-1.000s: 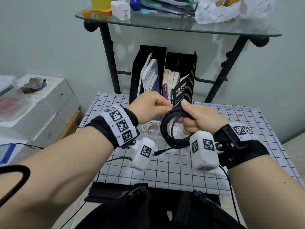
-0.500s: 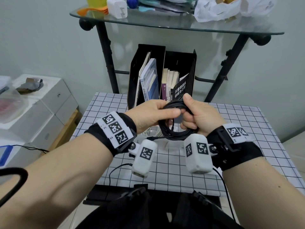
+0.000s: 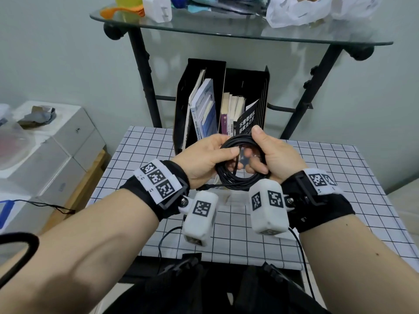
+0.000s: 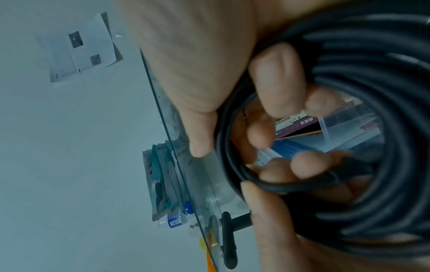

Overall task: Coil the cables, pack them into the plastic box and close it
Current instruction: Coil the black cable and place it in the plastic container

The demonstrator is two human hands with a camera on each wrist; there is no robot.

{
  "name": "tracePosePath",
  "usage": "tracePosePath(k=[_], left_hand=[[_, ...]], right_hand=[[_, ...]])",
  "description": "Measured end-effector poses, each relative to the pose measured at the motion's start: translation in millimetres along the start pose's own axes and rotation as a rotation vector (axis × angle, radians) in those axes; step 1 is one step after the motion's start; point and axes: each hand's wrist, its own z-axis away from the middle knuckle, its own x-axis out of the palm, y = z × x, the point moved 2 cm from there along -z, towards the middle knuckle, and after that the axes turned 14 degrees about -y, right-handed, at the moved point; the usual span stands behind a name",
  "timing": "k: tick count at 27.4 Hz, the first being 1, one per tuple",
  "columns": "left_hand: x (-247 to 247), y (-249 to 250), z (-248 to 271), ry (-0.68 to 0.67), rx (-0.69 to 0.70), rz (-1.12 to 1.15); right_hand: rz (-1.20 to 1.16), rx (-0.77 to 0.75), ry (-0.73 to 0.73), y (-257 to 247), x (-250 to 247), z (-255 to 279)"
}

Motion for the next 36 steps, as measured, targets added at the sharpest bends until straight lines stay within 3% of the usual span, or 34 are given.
tracePosePath(k=[4, 10, 16, 18, 22, 24, 29, 36], left_hand=[[-2, 0, -2, 0.074, 0.01, 0.096], [2, -1, -3, 0.115, 0.016, 0.033], [4, 1, -1, 0.113, 0.106, 0.09], [2, 2, -2, 0.17, 0.134, -0.135], [1, 11, -3, 0.361, 0.2, -0.916], [4, 13, -5, 0.377, 0.242, -1.088], [7, 13, -6, 0.301, 0.081, -1.004], [3, 15, -8, 0.239, -0.004, -1.013]], right_hand=[[0.041, 0.051, 0.039, 0, 2, -2], [0.028, 0.063, 0.094, 5, -1, -3], [-0.012, 0.084, 0.093, 3, -3, 0], [-0.104, 0.068, 0.12, 5, -4, -1], [-0.163, 0.049, 0.199, 5, -7, -3], [-0.157, 0.038, 0.242, 4, -7, -4], [-0.16, -0.062, 0.348, -1, -10, -7], [-0.132, -0.069, 0.38, 0, -9, -7]])
